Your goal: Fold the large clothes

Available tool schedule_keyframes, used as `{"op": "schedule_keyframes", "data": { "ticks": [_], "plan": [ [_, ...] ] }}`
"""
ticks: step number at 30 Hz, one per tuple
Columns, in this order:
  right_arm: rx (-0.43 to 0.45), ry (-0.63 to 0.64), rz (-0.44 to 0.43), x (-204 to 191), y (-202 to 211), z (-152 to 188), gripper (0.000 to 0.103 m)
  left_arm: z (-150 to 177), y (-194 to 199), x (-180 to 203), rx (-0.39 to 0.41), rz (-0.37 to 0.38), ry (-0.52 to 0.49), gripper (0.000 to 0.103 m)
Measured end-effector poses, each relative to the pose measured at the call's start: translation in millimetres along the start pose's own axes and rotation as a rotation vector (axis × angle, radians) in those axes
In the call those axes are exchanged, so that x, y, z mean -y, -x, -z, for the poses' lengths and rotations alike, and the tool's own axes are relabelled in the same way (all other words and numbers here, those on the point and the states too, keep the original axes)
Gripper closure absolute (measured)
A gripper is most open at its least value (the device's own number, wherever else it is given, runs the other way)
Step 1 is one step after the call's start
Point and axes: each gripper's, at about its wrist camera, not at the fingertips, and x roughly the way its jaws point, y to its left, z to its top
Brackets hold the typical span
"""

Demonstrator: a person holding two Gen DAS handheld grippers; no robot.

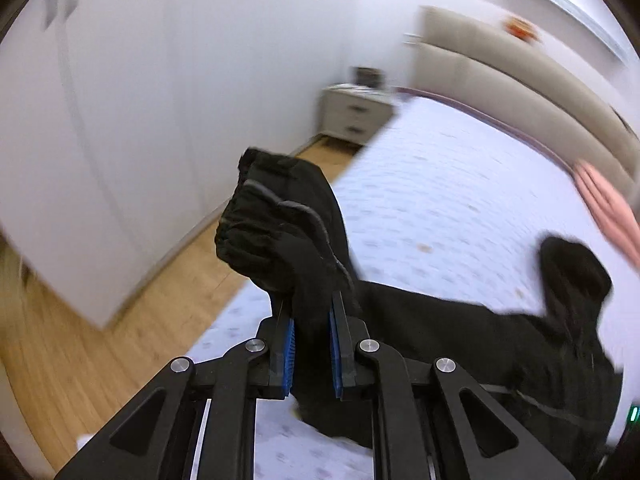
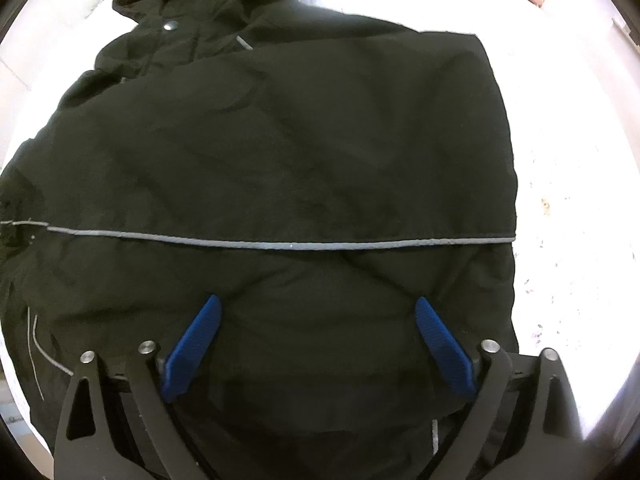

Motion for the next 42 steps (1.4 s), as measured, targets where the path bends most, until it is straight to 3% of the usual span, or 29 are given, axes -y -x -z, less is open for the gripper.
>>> {"op": "schedule_keyframes", "data": {
  "ticks": [10, 18, 22, 25, 31, 32, 34, 38, 42],
  "plan": [
    [0.036, 0.029, -0.083, 27, 30, 21, 0.012, 57, 46, 176, 0.033, 0.111, -0.295, 0.091],
    [0.065, -0.012, -0.144, 62, 57, 23, 0.012, 144, 73, 319, 0.027, 0.286, -0.55, 0.091],
    [0.069, -0.011, -0.138, 72, 65, 27, 0.012, 193, 67, 376, -0.038, 0.365, -0.615, 0.092],
    [0.036, -0.026, -0.157, 83, 58, 30, 0.012, 217, 50, 393, -0.095, 0.378, -0.659, 0.091],
    [0.011, -0.091, -0.259, 100, 50, 29, 0.012, 237, 23, 402, -0.255, 0.428, -0.64, 0.078],
    [0.011, -0.092, -0.266, 99, 50, 28, 0.012, 238, 25, 400, -0.281, 0.464, -0.637, 0.072],
    [0.016, -0.083, -0.288, 94, 51, 22, 0.012, 240, 33, 395, -0.389, 0.585, -0.624, 0.068],
    [0.051, -0.026, -0.331, 73, 63, 12, 0.012, 241, 46, 381, -0.446, 0.641, -0.569, 0.068],
    [0.068, 0.022, -0.369, 44, 65, -1, 0.012, 231, 52, 347, -0.45, 0.614, -0.465, 0.068]
  ]
}}
